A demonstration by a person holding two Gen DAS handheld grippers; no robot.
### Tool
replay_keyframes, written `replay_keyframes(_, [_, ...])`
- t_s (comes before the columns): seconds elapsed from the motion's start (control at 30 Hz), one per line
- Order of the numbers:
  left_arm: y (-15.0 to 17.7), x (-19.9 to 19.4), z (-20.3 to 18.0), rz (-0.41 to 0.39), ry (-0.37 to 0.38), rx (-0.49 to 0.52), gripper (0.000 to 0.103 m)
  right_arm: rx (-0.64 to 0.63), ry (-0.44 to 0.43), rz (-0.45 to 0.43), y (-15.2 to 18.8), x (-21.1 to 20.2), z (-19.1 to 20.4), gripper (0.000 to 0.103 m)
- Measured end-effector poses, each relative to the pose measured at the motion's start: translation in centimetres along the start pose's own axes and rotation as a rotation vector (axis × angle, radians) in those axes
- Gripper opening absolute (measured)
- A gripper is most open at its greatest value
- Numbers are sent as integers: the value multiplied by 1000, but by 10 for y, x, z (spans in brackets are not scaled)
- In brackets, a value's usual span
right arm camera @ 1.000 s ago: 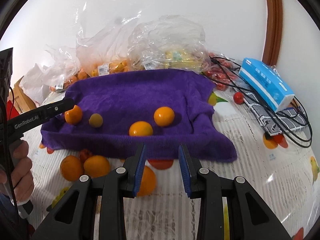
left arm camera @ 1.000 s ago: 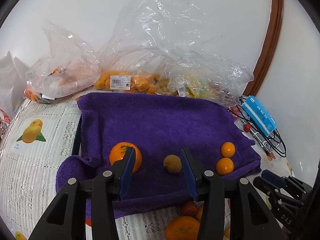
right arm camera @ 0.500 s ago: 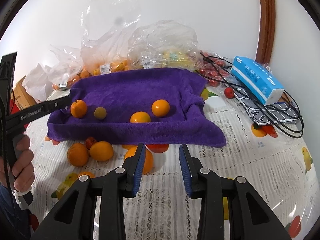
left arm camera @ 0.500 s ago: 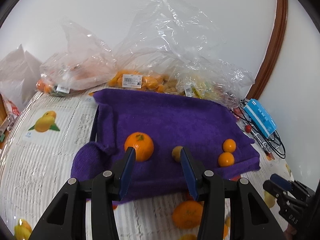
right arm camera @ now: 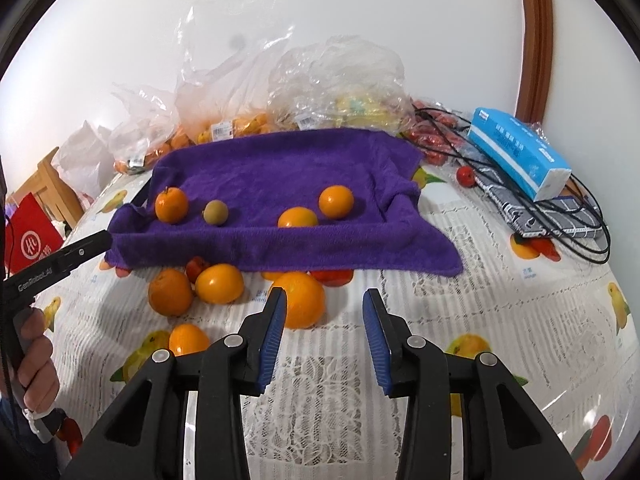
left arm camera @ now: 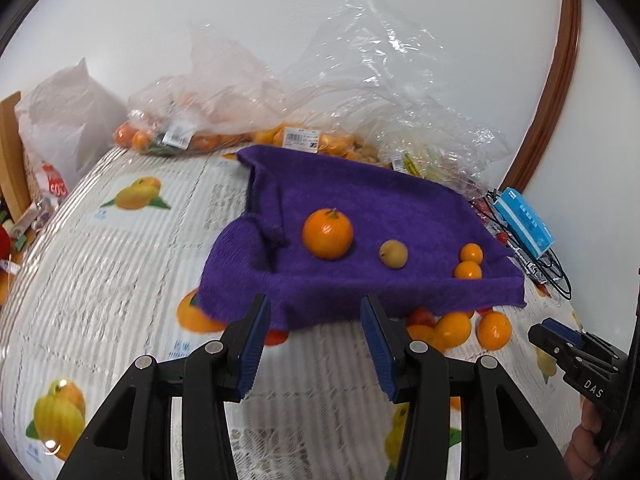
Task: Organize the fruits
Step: 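Withdraw both tools from the towel toward the loose oranges in front of it, then grasp a navel orange with the right gripper while the left grasps a large tangerine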
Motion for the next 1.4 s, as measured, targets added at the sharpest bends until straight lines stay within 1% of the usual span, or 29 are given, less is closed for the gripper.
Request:
replay_keyframes(0.2, [5,6,6,19,21,-25,45,-13,-20,33,7,15,8,40])
replay_keyframes(0.33, [4,9,8,28,17,-30,46,-26,-34,45,6,25,16,44])
replay_keyframes(0.4, [5,11,8,38,23,-30,46,-34,-20,46,6,31,19,45])
replay_keyframes(0.53, [7,15,7,50,6,-15,47,-42,6,67,4,46,21,49])
replay_keyframes(0.6, [8,18,5,63,17,-10,47,-37,13,80,2,54,20,49])
replay_keyframes(0.67, [9,21,3,79,48,-11,47,-29,31,92,2,60,18,49])
replay_keyframes(0.7, [10,21,3,84,55,-12,47,-32,37,92,2,63,18,48])
replay_keyframes(0.73, [11,22,3,88,56,-13,47,-36,36,88,1,63,18,40])
replay_keyframes(0.83, [12,24,0,97,71,-9,47,-45,21,81,1,62,19,40])
replay_keyframes(0.93, [14,22,-6,100,126,4,47,-43,3,68,2,58,15,40])
replay_keyframes(1.03, [16,19,-20,101,190,37,51,-48,21,53,5,51,7,40])
replay_keyframes(1.17, [22,25,-42,134,214,90,52,-32,20,57,13,45,-8,40])
replay_keyframes(1.27, [25,34,-56,161,199,126,52,-20,14,55,17,42,-14,40])
replay_keyframes(1.4, [28,42,-70,191,201,147,52,-26,21,52,21,38,-17,40])
Point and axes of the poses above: each gripper's, at about its wrist camera, not at the fingertips, and x roughly the way its jaws point, z to its left, y to its underside, the point moved 7 cm from there along x, roughly the way its jaws point, and after that the axes turned 9 degrees about z, right-handed, at the moved point
